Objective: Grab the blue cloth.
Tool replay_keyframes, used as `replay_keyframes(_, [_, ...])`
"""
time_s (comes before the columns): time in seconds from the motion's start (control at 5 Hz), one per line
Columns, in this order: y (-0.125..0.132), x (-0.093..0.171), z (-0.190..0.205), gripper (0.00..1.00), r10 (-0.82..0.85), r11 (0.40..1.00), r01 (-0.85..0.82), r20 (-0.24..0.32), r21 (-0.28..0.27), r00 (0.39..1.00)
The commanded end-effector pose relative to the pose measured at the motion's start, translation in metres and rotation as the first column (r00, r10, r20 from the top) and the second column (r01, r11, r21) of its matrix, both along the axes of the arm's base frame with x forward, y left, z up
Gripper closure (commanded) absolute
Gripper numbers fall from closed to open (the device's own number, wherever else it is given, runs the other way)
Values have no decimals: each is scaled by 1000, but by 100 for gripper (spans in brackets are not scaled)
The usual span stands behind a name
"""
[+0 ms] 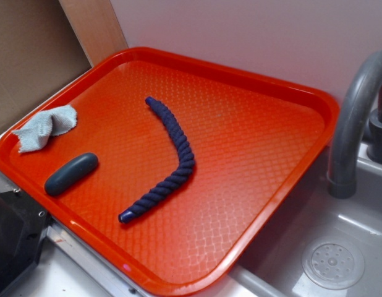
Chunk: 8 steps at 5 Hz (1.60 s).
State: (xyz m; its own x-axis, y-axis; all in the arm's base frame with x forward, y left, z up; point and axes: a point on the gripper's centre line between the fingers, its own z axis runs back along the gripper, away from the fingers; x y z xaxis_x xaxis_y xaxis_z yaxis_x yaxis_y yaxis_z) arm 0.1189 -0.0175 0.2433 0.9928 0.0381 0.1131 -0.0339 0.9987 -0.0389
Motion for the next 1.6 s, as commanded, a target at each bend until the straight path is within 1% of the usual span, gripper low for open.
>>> replay_keyframes(0.0, [0, 0, 0, 0, 0, 1000, 0, 0, 0, 1000])
replay_keyframes(0.2, [44, 32, -50, 0, 247, 967, -245, -27, 62, 969])
replay_keyframes(0.4, [78, 35, -84, 0, 480, 874, -478, 2, 85, 877])
replay_keyframes(0.6, [110, 28, -120, 0, 682, 725, -678, 14, 117, 731])
replay_keyframes(0.8, [131, 15, -147, 0, 842, 536, -836, 1, 119, 540])
replay_keyframes(1.4, [131, 15, -147, 0, 842, 536, -836, 1, 119, 540])
